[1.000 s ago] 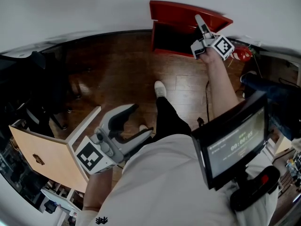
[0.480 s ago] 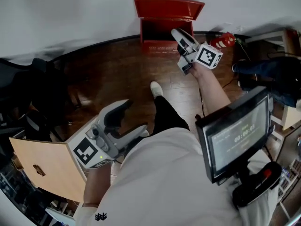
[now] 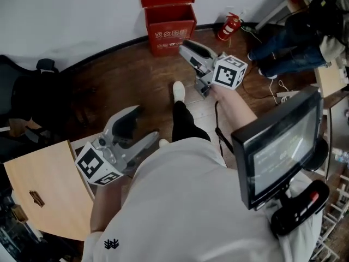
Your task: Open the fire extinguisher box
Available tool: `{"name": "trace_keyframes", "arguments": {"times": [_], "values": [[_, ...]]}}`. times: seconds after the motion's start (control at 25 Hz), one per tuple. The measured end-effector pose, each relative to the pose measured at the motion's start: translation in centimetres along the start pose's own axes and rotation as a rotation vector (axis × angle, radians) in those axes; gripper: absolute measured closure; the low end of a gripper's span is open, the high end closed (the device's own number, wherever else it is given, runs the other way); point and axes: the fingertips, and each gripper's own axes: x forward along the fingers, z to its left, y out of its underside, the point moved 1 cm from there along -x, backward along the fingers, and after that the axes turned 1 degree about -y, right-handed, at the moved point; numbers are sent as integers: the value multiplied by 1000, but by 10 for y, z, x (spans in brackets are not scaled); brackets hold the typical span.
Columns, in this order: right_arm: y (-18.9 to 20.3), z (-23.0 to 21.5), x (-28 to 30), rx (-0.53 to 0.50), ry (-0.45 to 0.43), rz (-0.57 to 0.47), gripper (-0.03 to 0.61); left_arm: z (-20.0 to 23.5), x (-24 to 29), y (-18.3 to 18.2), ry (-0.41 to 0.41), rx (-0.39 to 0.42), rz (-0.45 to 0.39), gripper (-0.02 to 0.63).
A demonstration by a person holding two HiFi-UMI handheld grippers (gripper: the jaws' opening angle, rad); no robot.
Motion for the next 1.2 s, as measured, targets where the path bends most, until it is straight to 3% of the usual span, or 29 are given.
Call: {"name": "trace_keyframes", "arguments": {"times": [0.2, 0.44, 0.88, 1.2], "values": [[26, 102, -50, -41, -54, 7, 449, -65, -27, 15, 30, 25, 41, 364], [38, 180, -115, -142, -99, 16, 449, -114, -33, 39, 18, 68, 45, 365], [71, 248, -255, -217, -96, 47, 449, -227, -4, 87, 43, 69, 53, 367], [93, 284, -323, -278, -116, 76, 449, -286, -3, 126, 31, 70, 77, 367]]}}
